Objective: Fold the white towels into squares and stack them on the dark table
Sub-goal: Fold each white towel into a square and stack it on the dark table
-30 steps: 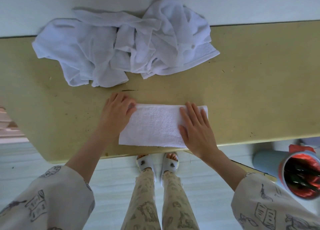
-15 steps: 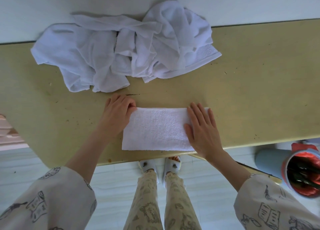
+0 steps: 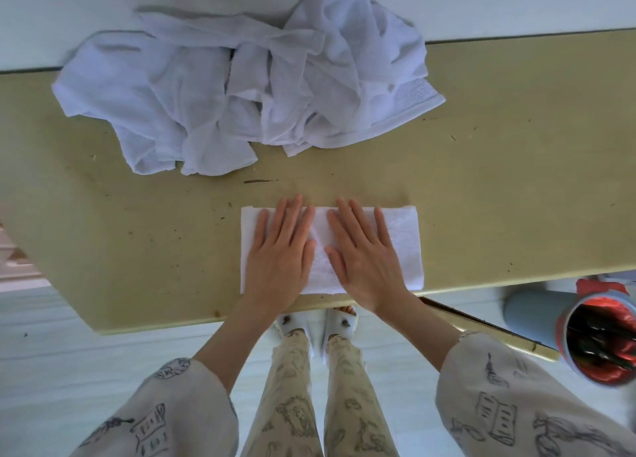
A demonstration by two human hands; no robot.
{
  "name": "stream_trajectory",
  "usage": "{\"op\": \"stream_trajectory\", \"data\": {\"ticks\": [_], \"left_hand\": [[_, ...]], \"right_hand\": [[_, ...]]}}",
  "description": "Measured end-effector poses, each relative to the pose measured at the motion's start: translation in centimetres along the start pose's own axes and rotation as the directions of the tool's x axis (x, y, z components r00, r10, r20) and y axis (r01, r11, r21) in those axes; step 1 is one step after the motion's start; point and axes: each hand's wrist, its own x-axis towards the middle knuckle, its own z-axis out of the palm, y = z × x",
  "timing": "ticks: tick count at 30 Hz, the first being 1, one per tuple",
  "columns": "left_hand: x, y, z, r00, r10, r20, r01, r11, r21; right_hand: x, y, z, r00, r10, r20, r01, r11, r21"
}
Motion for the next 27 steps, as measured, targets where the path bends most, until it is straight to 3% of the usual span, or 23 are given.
{"op": "stream_trajectory", "data": {"ticks": [4, 10, 12, 15, 20, 27], "left_hand": [[-0.6, -2.5, 0.2, 0.998, -0.06, 0.017, 0.059, 0.996, 0.061], [-1.8, -5.5, -1.2, 0.98, -0.2, -0.002, 0.199, 0.979, -0.032], [-2.2, -5.4, -1.9, 0.938, -0.341, -0.07, 0.331, 0.936, -0.121], [-2.6, -3.9, -3.0, 0.81, -0.575, -0.119, 0.556, 0.816, -0.157], [-1.4, -2.4, -4.1, 0.625, -0.774, 0.102, 0.757, 0.568, -0.324], [-0.2, -1.7, -5.5, 0.635, -0.744, 0.207, 0.76, 0.556, -0.336]], "right_hand": [[-1.1, 2.6, 0.3, 0.998, 0.03, 0.048, -0.026, 0.997, -0.078], [-0.5, 3.1, -0.3, 0.995, 0.078, 0.064, -0.071, 0.992, -0.107], [-0.4, 2.6, -0.4, 0.996, 0.078, 0.044, -0.074, 0.993, -0.094], [-0.4, 0.7, -0.1, 0.999, 0.016, 0.035, -0.015, 0.999, -0.049], [0.1, -0.6, 0.9, 0.998, 0.023, 0.057, -0.02, 0.999, -0.048], [0.1, -0.6, 0.9, 0.998, 0.02, 0.064, -0.017, 0.999, -0.047]]}}
